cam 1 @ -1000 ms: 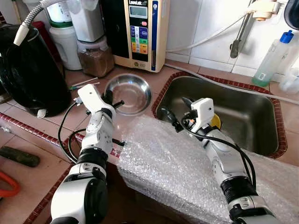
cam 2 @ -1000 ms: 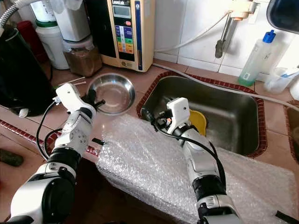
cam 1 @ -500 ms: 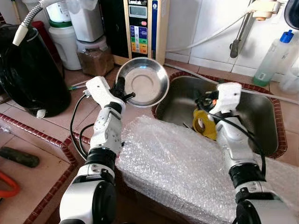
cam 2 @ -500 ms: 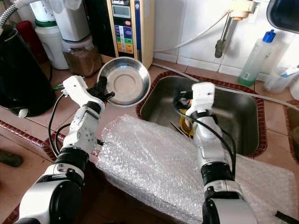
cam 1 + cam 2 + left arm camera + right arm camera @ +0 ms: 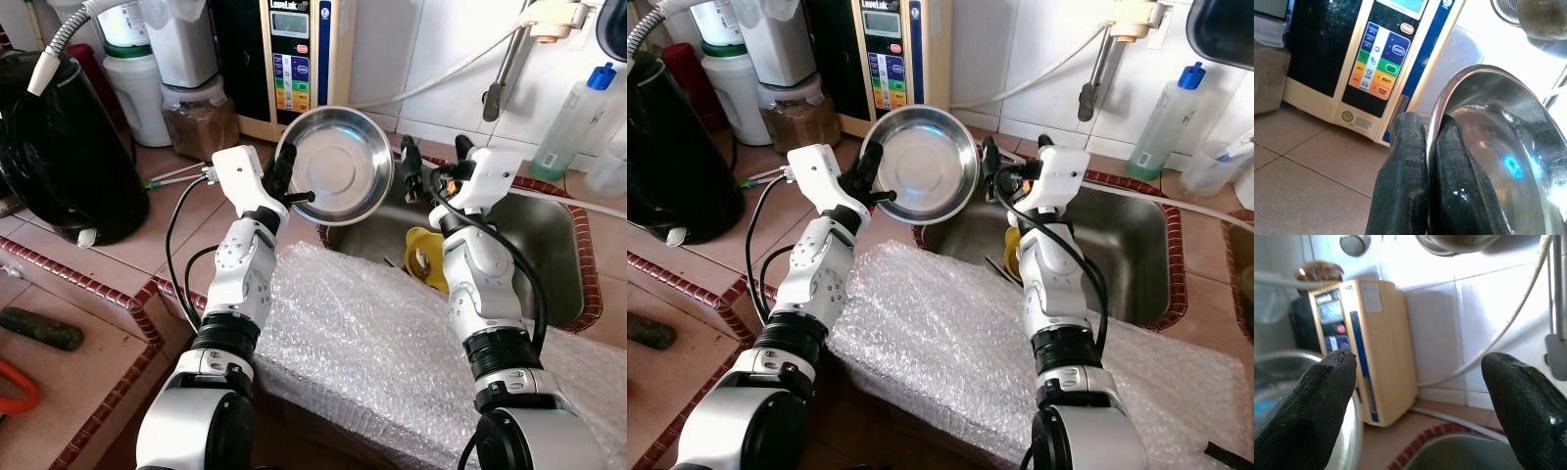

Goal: Kitchen organization

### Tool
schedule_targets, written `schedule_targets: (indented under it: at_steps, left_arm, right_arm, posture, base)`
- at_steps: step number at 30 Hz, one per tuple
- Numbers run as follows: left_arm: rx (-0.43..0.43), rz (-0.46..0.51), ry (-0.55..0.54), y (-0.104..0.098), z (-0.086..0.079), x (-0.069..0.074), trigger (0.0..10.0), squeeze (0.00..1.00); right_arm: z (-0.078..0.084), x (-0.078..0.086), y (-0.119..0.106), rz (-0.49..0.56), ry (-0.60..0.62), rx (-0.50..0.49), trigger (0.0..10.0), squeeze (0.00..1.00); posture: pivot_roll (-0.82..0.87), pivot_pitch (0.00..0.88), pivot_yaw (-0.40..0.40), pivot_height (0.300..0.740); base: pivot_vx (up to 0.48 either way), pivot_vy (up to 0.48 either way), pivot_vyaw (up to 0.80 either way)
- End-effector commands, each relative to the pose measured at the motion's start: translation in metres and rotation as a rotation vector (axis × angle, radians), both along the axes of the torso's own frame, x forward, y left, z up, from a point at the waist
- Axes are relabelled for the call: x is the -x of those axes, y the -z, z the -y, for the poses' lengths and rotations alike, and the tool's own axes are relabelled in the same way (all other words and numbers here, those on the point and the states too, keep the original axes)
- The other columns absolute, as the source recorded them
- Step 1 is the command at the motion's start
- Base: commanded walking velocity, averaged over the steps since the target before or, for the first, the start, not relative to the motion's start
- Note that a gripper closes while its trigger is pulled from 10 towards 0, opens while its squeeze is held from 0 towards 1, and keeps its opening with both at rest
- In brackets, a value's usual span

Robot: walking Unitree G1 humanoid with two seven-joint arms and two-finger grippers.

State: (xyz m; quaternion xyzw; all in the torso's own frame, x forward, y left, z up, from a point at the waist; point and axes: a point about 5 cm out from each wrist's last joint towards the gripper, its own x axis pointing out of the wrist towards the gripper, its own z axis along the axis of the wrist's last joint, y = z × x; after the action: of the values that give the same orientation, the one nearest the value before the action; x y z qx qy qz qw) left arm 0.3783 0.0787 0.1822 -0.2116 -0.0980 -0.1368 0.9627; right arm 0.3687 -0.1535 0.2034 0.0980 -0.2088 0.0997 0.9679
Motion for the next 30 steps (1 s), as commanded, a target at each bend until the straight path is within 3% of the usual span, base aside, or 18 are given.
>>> schedule_targets:
  at_steps: [1, 12, 16, 17, 18, 19, 30]
  left_arm:
    - [-0.005, 0.034, 0.007, -0.005, 0.001, 0.002, 0.0, 0.0]
    - [0.048, 0.092, 0.051, -0.014, 0.006, 0.006, 0.0, 0.0]
    - [0.056, 0.096, 0.061, -0.015, 0.008, 0.007, 0.0, 0.0]
    - [0.058, 0.097, 0.064, -0.015, 0.009, 0.007, 0.0, 0.0]
    - [0.06, 0.098, 0.07, -0.015, 0.009, 0.007, 0.0, 0.0]
    - [0.065, 0.101, 0.081, -0.014, 0.011, 0.009, 0.0, 0.0]
    - [0.103, 0.137, 0.134, -0.018, 0.017, 0.013, 0.0, 0.0]
  right_arm:
    - [-0.001, 0.0, -0.006, 0.009, -0.033, -0.025, 10.0, 0.0]
    - [-0.025, 0.004, 0.016, -0.094, -0.179, -0.008, 10.0, 0.0]
    - [-0.025, 0.001, 0.024, -0.15, -0.131, 0.09, 10.0, 0.0]
    - [-0.024, 0.0, 0.026, -0.168, -0.115, 0.115, 8.0, 0.0]
    - [-0.023, 0.0, 0.028, -0.181, -0.106, 0.116, 3.6, 0.0]
    - [-0.02, -0.001, 0.031, -0.208, -0.095, 0.087, 0.0, 0.0]
    - [-0.023, -0.004, 0.029, -0.231, -0.109, 0.017, 0.0, 0.0]
  posture:
    - [0.0, 0.0, 0.051, 0.74]
    - [0.01, 0.0, 0.044, 0.74]
    - [0.01, 0.0, 0.044, 0.74]
    - [0.01, 0.0, 0.043, 0.74]
    - [0.01, 0.0, 0.043, 0.74]
    - [0.01, 0.0, 0.042, 0.74]
    - [0.01, 0.0, 0.04, 0.74]
  base:
    - [0.0, 0.0, 0.0]
    - [0.0, 0.0, 0.0]
    - [0.0, 0.0, 0.0]
    - [0.0, 0.0, 0.0]
    - [0.0, 0.0, 0.0]
    - [0.0, 0.0, 0.0]
    - [0.0, 0.0, 0.0]
